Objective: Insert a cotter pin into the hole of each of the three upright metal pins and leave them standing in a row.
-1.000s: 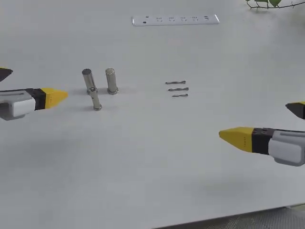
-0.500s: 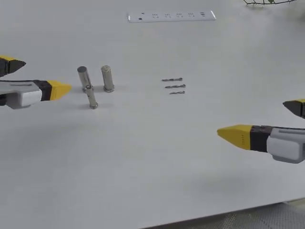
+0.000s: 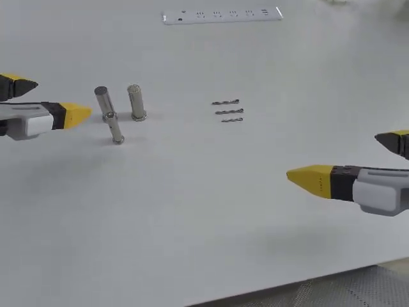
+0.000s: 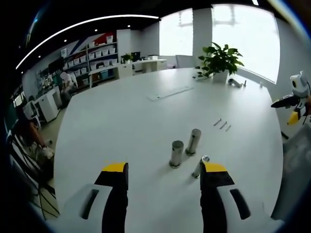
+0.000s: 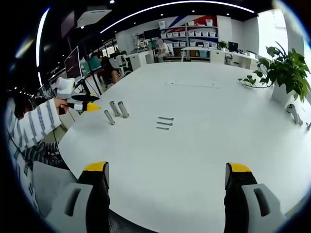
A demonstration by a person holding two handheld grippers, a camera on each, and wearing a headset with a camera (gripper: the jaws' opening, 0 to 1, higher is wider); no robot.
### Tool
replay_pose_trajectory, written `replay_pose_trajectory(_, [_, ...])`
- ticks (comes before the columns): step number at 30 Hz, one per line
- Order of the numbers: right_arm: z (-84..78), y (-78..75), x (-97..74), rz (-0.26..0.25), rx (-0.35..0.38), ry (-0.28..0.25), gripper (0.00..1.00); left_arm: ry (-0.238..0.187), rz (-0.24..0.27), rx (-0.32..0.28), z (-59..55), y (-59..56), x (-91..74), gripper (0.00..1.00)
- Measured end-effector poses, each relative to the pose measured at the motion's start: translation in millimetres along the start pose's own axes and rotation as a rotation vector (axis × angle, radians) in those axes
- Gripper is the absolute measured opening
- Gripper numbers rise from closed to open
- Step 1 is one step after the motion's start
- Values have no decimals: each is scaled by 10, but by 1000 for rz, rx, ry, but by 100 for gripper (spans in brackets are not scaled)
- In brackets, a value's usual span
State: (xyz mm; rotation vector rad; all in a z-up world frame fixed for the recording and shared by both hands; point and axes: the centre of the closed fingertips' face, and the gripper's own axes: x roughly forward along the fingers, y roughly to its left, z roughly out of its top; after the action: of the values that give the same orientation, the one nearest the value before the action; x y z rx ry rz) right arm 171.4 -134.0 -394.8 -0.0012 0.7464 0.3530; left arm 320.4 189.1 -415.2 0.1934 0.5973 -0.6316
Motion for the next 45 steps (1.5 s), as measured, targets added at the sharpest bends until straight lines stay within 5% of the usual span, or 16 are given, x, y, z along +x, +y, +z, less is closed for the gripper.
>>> replay_pose_trajectory(22, [-53, -31, 6, -10, 15, 10, 98, 28, -53, 25, -60, -117, 266, 50])
replay_pose_trajectory(45, [-115, -30, 43, -7, 16, 34, 98, 15, -97, -50, -71, -192, 579, 33])
